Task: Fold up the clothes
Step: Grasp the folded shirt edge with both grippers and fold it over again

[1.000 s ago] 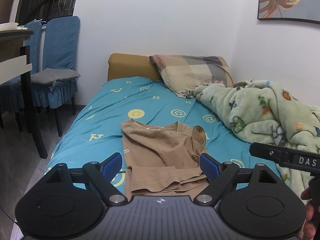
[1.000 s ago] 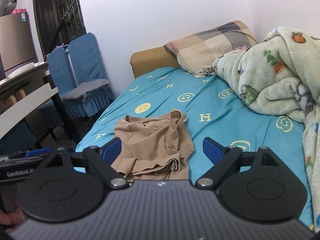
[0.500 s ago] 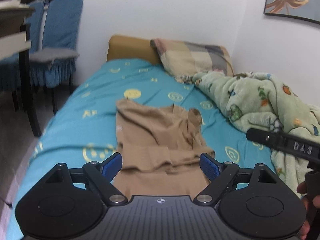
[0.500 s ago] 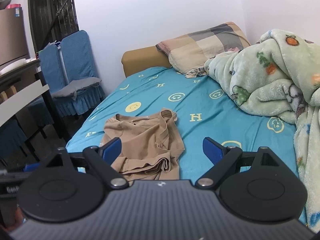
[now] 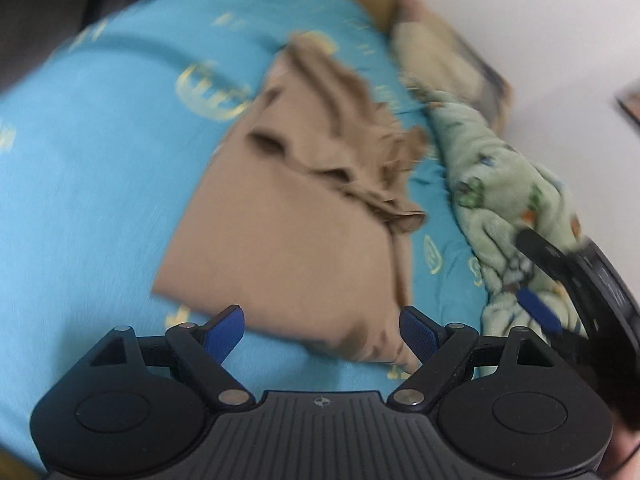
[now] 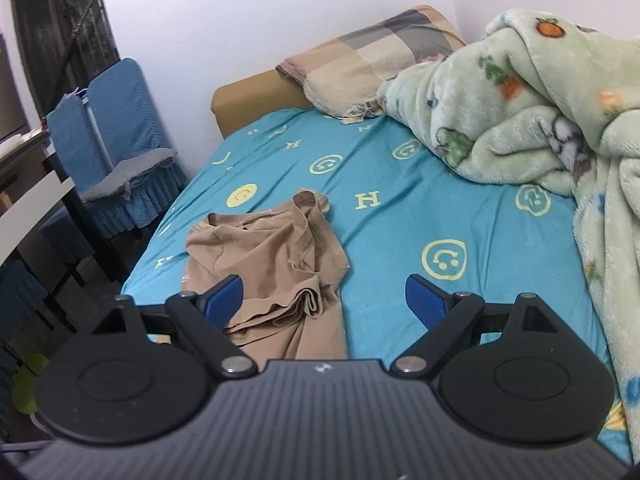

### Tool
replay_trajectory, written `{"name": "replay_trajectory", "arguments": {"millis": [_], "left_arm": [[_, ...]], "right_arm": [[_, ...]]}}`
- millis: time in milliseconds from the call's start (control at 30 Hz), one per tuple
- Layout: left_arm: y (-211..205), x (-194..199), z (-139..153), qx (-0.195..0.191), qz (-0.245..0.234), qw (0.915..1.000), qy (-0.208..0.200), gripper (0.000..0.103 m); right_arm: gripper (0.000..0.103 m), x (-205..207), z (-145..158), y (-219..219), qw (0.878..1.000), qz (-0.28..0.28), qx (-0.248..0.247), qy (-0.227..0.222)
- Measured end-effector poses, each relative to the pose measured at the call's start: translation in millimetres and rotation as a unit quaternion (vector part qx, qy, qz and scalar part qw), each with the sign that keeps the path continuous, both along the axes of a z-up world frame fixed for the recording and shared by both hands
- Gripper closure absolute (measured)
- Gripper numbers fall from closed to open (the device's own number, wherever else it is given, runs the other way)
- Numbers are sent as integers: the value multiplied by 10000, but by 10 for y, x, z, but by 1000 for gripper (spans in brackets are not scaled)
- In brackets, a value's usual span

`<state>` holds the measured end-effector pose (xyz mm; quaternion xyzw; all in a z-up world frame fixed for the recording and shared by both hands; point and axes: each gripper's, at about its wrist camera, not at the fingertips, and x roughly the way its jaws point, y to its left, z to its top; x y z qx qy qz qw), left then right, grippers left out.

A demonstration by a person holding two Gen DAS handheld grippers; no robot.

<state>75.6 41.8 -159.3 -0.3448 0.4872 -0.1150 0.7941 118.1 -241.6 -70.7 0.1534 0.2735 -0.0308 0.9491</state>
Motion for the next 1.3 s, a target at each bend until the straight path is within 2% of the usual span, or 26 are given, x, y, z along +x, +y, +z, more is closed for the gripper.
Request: {"name": "replay_trajectory", "arguments": {"millis": [100,200,300,333,367,400,467,533,600,667,800,833,900,967,1033,1100,1133,1200,1267,1300], "left_arm": [[168,47,-184,-504,475,9969,366,17],[319,96,-322,-1141,966,9878,424,17],[385,151,-430,-1466,1325,9793,441,19],[400,163,-454,-1516,1424,9772,423,24],[417,171,-475,-1555,1528,9751,400,40],[432,169,-494,-1579,1599,9736,395,50],[460,156,-530,-1612,1710,9711,403,90],[487,142,-566,-1645,1822,9685,412,94],[515,129,-602,-1677,1933,9658,420,96],[494,128,-520,-1647,1880,9681,157,96],[460,107,-340,-1679,1811,9680,-445,97],[455,111,-317,-1697,1807,9674,-525,97],[448,120,-288,-1738,1816,9659,-621,97],[439,125,-291,-1772,1843,9647,-632,97],[455,121,-302,-1803,1868,9638,-608,97],[508,89,-297,-1897,1885,9616,-617,98],[511,93,-292,-2009,1877,9592,-661,98],[482,130,-213,-2026,1767,9593,-861,98],[451,165,-94,-1957,1636,9605,-1115,98],[459,150,-11,-1939,1570,9600,-1271,98]], "right_arm": [[13,0,-15,-28,10000,-45,74,32],[13,13,-31,-50,9997,-78,204,87],[14,19,-46,-64,9992,-90,384,102],[14,22,-49,-65,9990,-86,431,113],[14,24,-54,-63,9987,-84,477,127],[14,28,-60,-66,9985,-80,532,142],[13,25,-77,-69,9975,-48,690,175],[13,26,-122,-95,9923,157,1217,186],[13,53,-221,-116,9790,359,1961,427],[13,82,-403,-95,9559,575,2758,829],[14,40,-889,-12,8837,484,4316,1748],[13,12,-973,6,8714,377,4517,1877],[14,-37,-1060,32,8642,152,4622,1984],[13,-95,-1069,17,8718,-150,4522,1878],[29,-153,-1106,-47,8712,-541,4539,1790],[34,-175,-1151,-141,8708,-898,4525,1697],[53,-157,-1153,-174,8742,-942,4456,1681],[81,-121,-1119,-221,8846,-1012,4260,1605],[89,-101,-990,-198,9005,-916,4044,1308],[90,-93,-877,-171,9135,-801,3835,1102]]}}
